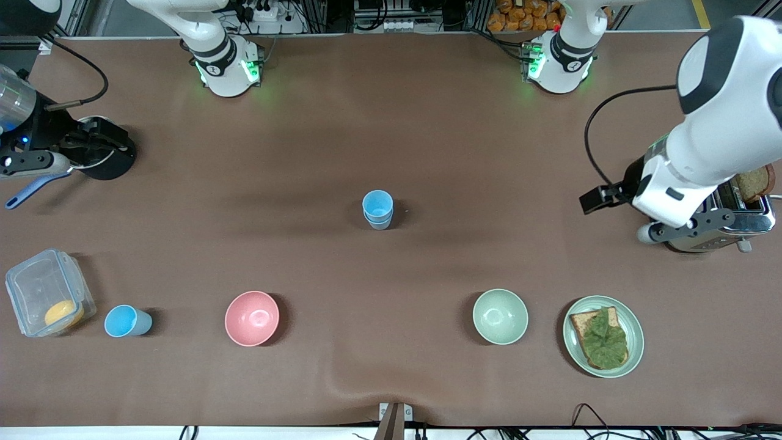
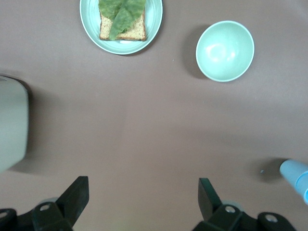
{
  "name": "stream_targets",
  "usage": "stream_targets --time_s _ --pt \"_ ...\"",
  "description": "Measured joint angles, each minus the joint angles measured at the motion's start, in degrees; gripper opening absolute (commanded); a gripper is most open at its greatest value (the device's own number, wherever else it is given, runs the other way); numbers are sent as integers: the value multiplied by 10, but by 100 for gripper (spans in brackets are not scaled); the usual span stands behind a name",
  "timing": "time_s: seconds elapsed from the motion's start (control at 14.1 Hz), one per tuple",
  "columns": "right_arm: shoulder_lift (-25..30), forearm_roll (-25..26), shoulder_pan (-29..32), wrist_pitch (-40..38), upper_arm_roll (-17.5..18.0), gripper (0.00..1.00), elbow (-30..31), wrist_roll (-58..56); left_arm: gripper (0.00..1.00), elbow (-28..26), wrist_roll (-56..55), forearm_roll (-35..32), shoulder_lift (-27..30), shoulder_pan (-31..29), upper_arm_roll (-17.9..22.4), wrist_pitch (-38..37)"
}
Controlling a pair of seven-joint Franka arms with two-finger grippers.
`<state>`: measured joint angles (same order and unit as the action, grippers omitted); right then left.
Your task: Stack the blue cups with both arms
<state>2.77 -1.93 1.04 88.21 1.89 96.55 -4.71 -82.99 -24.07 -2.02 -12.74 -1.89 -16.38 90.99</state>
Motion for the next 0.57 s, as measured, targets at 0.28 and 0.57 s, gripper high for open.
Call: stream_targets --time_s 0.28,0.57 --pt "0 0 -1 0 0 100 0 0 100 -36 93 -1 55 -1 48 -11" --pt "0 0 -1 -1 0 100 0 0 100 -61 152 -1 103 23 101 -30"
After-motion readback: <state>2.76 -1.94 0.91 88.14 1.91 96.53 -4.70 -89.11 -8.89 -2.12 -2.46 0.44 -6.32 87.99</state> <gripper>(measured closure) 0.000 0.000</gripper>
